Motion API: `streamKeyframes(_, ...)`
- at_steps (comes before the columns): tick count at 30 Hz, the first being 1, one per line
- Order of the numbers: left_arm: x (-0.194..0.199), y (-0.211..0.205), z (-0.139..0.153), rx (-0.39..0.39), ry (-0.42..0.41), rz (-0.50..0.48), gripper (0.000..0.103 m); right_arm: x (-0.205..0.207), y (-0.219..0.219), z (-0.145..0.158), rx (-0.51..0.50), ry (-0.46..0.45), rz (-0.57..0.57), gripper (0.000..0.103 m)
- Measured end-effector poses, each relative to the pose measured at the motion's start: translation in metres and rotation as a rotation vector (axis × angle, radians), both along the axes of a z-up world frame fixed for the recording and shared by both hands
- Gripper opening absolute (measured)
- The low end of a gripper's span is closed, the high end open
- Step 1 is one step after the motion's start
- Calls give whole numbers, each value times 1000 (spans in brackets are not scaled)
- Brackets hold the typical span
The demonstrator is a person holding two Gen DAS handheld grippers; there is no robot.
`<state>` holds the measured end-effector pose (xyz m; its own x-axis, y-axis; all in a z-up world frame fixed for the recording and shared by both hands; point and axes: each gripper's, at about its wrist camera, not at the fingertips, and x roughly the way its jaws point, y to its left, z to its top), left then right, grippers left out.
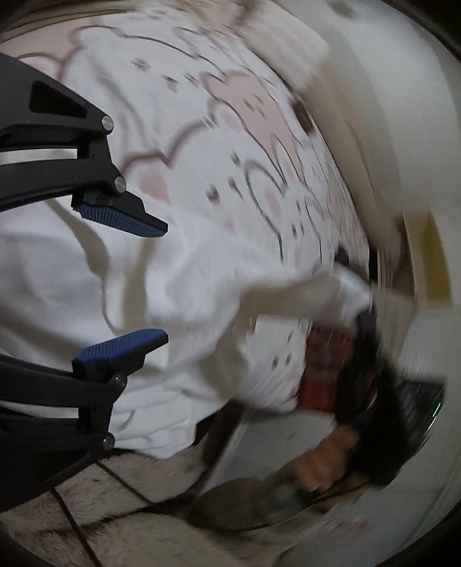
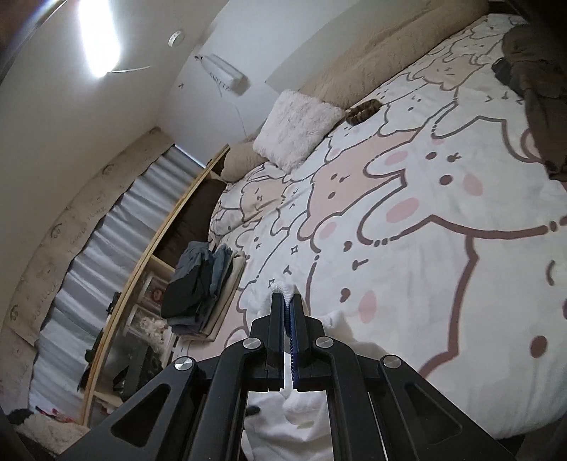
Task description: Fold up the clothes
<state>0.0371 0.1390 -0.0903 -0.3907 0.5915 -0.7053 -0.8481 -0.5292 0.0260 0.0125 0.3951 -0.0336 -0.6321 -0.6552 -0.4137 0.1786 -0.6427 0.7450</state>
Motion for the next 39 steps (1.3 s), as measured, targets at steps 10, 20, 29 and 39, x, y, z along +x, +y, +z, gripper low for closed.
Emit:
streamKeyframes(10,0,41,-30,-181,9,-127,35,0,6,-14,-27,-13,8,3)
streamKeyframes(20,-42,-9,6,62,-178,48,10,3,10,-9,40,5,11,3)
streamKeyframes(29,-56,-34,30,109,-111,167,8,7,8,1,79,26,17,3)
streamKeyframes(39,-81,-51,43,130,-24,324,8,62,-38,-1,519,65,54,9)
